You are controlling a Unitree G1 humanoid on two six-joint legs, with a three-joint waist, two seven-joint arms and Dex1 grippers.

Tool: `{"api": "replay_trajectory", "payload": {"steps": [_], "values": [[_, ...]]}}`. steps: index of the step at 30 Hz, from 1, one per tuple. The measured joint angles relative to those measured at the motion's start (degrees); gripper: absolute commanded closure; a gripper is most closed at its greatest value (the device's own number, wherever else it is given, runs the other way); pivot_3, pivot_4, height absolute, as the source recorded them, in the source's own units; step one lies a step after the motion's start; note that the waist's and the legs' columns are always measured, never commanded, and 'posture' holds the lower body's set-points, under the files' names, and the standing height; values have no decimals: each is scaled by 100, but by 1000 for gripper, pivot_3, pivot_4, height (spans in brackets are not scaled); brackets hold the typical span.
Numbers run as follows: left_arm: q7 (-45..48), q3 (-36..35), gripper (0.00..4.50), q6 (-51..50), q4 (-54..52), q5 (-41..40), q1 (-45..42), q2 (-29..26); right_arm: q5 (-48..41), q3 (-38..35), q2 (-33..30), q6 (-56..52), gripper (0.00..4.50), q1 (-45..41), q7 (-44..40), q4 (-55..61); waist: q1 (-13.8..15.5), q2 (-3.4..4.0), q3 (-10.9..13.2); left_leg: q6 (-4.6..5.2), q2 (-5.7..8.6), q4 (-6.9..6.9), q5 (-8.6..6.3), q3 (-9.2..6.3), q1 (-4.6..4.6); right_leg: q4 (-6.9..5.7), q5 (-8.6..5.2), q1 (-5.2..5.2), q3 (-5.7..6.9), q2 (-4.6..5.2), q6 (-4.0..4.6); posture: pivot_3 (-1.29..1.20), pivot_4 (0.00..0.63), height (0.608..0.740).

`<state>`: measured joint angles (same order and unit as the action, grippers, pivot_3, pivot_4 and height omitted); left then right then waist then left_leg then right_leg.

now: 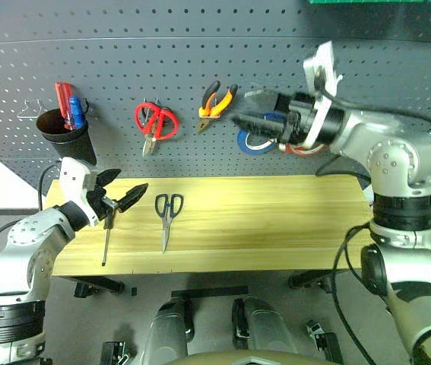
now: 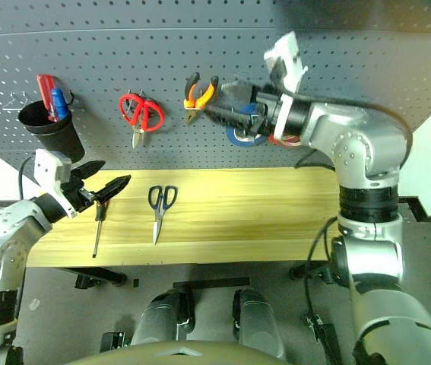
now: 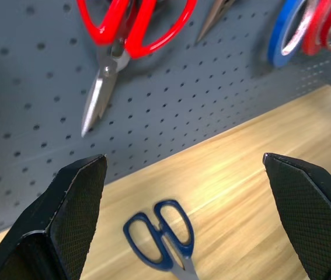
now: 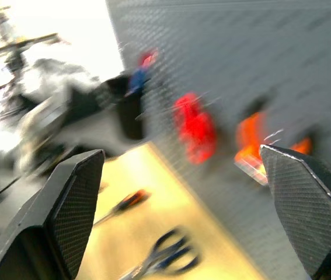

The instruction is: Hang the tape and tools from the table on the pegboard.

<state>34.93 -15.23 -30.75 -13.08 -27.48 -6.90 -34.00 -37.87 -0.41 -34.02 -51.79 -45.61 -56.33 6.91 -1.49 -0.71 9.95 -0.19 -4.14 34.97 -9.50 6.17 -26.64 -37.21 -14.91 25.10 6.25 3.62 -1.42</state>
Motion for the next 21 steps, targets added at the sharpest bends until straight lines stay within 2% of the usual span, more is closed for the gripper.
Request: {"api": "replay_trajectory", "payload": {"steps": [6, 12, 21], "values": [[-608, 292, 0, -441, -306, 206, 122, 212, 243, 507, -263, 691, 11, 436, -857, 70, 87, 0, 3, -14, 0, 12, -9, -8, 3, 7, -7, 17, -3, 4, 31, 14, 148, 730], [-1143, 504, 0, -1029, -598, 235, 128, 587, 705, 751, -163, 1778, 11, 884, -1280, -344, 125, -2, 4, -10, 7, 11, -11, -12, -1, 20, 5, -9, -3, 10, 51, 16, 170, 730], [-2113, 1046, 0, -1704, -485, 648, -66, 1228, 1266, 1142, -10, 2735, 11, 972, -1920, -1520, 192, -16, 209, -4, 5, 19, -8, -16, 12, 3, 4, -20, -4, 2, 48, 17, 252, 730]]}}
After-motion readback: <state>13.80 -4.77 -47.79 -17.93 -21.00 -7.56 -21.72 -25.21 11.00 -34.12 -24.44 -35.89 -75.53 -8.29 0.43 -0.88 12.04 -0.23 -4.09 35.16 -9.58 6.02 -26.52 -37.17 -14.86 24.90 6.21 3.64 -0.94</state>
